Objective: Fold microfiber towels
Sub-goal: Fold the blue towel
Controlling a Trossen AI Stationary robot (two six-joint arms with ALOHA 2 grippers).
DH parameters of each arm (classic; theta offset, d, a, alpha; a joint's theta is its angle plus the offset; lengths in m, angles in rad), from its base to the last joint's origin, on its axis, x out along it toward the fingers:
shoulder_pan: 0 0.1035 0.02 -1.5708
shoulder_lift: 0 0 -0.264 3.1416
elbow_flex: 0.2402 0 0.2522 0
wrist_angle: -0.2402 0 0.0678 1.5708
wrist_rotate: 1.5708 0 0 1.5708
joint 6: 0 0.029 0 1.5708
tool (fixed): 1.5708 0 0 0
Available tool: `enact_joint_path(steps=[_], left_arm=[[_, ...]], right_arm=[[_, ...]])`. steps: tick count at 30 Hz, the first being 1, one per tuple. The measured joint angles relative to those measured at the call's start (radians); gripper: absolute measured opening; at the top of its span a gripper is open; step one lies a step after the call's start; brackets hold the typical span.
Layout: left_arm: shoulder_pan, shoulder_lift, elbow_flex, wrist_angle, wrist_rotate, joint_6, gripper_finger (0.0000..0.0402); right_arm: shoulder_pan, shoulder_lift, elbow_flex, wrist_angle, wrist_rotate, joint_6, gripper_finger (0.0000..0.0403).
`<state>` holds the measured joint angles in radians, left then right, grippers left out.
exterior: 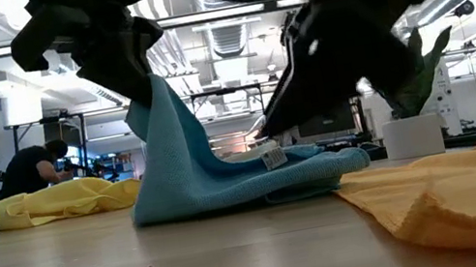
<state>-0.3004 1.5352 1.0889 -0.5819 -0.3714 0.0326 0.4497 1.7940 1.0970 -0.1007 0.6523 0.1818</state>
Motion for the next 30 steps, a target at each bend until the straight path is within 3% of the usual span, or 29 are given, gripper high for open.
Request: enact_joint_path(steps=[11, 23, 30], left_arm=[[0.000, 0.000, 0.000, -0.004, 0.001, 0.000, 0.0000], [0.000, 0.000, -0.001, -0.006, 0.016, 0.001, 0.0000], [0.000, 0.000, -0.001, -0.010, 0.027, 0.001, 0.0000]], right_arm=[[-0.060, 0.085, 0.094, -0.192, 0.003, 0.053, 0.0199], [-0.091, 0.076, 0.086, -0.195, 0.002, 0.053, 0.0197], [-0.091, 0.067, 0.088, -0.220, 0.001, 0.053, 0.0159]])
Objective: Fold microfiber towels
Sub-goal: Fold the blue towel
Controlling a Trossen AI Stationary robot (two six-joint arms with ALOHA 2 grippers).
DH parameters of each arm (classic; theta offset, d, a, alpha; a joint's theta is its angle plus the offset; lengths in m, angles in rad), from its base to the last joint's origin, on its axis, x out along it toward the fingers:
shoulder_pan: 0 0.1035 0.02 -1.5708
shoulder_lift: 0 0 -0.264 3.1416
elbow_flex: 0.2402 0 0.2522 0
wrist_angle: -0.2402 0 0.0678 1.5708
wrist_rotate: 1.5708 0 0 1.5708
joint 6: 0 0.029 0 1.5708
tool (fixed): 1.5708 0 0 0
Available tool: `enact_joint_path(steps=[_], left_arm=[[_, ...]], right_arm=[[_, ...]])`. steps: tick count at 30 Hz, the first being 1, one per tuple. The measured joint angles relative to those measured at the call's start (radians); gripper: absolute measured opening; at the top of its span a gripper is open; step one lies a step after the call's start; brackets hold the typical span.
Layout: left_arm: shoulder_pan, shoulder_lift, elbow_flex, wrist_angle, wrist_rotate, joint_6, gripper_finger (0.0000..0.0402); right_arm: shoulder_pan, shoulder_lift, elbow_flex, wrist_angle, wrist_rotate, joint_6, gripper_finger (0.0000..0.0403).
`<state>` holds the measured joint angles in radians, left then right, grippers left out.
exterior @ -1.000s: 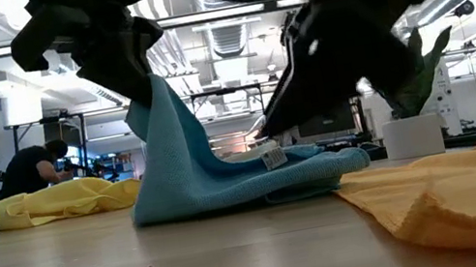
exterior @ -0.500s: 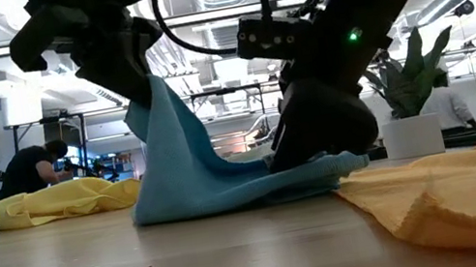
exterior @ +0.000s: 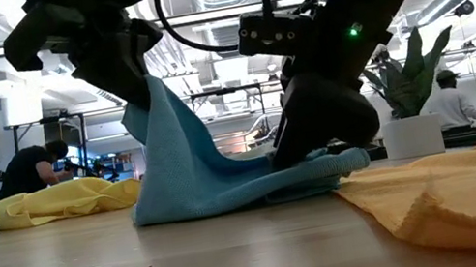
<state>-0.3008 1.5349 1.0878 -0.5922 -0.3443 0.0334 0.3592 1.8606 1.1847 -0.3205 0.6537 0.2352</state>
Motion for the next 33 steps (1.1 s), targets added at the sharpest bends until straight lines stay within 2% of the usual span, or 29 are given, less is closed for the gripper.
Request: enact_joint_path(steps=[8, 10, 14, 21, 33], left_arm=[[0.000, 0.000, 0.000, -0.002, 0.012, 0.000, 0.0000], [0.000, 0.000, 0.000, -0.002, 0.023, 0.000, 0.0000], [0.000, 0.000, 0.011, -0.062, 0.026, 0.000, 0.0000], [0.000, -0.001, 0.081, -0.205, 0.020, -0.001, 0.0000], [0.000, -0.038, 0.359, -0.520, -0.112, 0.001, 0.0000]], right_arm=[[-0.002, -0.002, 0.001, -0.058, -0.044, 0.001, 0.0037], [-0.002, -0.002, 0.000, -0.081, -0.053, 0.001, 0.0016], [-0.002, -0.006, 0.031, -0.176, -0.046, 0.025, 0.0010], [-0.002, -0.048, 0.173, -0.377, 0.030, 0.040, 0.0009], [-0.011, -0.183, 0.439, -0.495, 0.082, -0.110, 0.0009]])
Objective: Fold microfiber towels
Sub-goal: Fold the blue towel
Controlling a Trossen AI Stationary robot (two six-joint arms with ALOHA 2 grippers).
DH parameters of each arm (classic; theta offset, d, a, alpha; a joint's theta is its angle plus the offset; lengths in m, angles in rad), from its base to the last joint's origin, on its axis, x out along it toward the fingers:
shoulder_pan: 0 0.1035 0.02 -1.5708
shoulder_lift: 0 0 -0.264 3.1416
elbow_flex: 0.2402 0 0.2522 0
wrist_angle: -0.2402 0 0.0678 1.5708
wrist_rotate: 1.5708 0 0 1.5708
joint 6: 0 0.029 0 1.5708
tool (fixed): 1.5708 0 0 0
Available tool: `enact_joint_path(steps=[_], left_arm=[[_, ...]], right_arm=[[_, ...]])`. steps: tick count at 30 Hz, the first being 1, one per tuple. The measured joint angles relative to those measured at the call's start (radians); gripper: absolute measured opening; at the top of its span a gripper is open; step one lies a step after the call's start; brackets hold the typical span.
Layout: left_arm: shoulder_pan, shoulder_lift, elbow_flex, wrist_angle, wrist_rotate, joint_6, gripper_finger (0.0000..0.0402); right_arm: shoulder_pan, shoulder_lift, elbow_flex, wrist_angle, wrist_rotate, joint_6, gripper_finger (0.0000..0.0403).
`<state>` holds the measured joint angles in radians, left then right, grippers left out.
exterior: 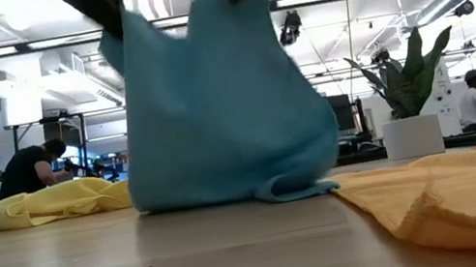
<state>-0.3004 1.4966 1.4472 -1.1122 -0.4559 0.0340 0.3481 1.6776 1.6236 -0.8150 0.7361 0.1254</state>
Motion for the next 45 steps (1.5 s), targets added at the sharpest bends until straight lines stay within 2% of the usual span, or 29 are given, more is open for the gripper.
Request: enact_joint_path(steps=[5, 17, 22, 30, 33, 39, 45], left_arm=[[0.002, -0.033, 0.109, -0.056, -0.056, 0.042, 0.0000], [0.070, -0.091, 0.314, -0.057, -0.191, 0.193, 0.0000], [0.102, -0.091, 0.404, -0.058, -0.246, 0.276, 0.0000], [0.113, -0.091, 0.494, -0.068, -0.309, 0.315, 0.0000], [0.113, -0.093, 0.504, -0.167, -0.311, 0.308, 0.0000], [0.113, -0.093, 0.485, -0.407, -0.300, 0.134, 0.0000], [0.095, -0.068, 0.436, -0.436, -0.237, 0.073, 0.0000]], right_arm=[[-0.008, -0.045, 0.102, -0.027, 0.005, -0.030, 0.0009], [-0.042, -0.084, 0.395, -0.098, 0.027, -0.098, 0.0008], [-0.062, -0.084, 0.468, -0.108, 0.027, -0.119, 0.0008], [-0.097, -0.082, 0.490, -0.171, 0.025, -0.086, 0.0008], [-0.100, -0.082, 0.490, -0.250, 0.015, -0.014, 0.0008], [-0.093, -0.074, 0.471, -0.454, -0.007, 0.137, 0.0008], [-0.086, -0.043, 0.412, -0.479, -0.038, 0.166, 0.0008]])
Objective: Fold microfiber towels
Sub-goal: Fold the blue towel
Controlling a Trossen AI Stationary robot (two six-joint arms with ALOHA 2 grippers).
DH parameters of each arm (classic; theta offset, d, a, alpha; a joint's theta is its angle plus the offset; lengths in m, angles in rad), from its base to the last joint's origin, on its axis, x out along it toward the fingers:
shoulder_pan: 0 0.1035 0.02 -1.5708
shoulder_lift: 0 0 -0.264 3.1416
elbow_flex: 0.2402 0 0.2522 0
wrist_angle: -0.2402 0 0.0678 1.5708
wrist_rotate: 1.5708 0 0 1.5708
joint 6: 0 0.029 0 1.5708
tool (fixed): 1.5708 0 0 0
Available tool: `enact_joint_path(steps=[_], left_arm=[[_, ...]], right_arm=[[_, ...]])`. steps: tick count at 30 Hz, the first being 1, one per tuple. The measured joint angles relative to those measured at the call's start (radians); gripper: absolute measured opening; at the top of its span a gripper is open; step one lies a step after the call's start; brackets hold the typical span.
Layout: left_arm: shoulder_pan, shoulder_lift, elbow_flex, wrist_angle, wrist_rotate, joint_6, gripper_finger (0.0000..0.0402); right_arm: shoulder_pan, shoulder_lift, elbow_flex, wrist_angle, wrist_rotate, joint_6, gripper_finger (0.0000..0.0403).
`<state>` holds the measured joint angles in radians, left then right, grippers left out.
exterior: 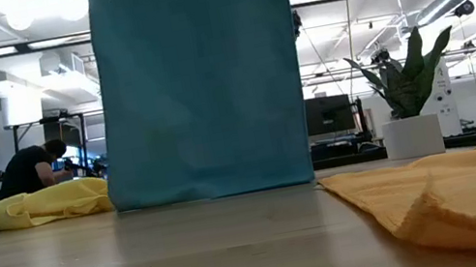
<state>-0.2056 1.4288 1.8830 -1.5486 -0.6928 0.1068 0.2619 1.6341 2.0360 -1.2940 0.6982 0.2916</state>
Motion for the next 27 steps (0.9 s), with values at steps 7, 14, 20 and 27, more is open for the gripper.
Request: enact_joint_path(steps=[7, 14, 20, 27], left_arm=[[-0.009, 0.043, -0.081, -0.011, 0.001, -0.023, 0.0000], [-0.003, 0.050, -0.141, -0.003, -0.028, -0.024, 0.0000], [-0.027, 0.050, -0.175, 0.002, -0.069, -0.097, 0.0000], [-0.111, 0.055, -0.217, -0.005, -0.128, -0.168, 0.0000]], right_arm=[[-0.003, 0.037, -0.047, -0.015, -0.027, -0.007, 0.0008], [-0.012, 0.025, -0.046, -0.054, -0.026, 0.020, 0.0008], [0.008, 0.025, -0.064, -0.070, -0.025, 0.029, 0.0008], [0.023, 0.025, -0.123, -0.058, -0.024, 0.023, 0.0008]])
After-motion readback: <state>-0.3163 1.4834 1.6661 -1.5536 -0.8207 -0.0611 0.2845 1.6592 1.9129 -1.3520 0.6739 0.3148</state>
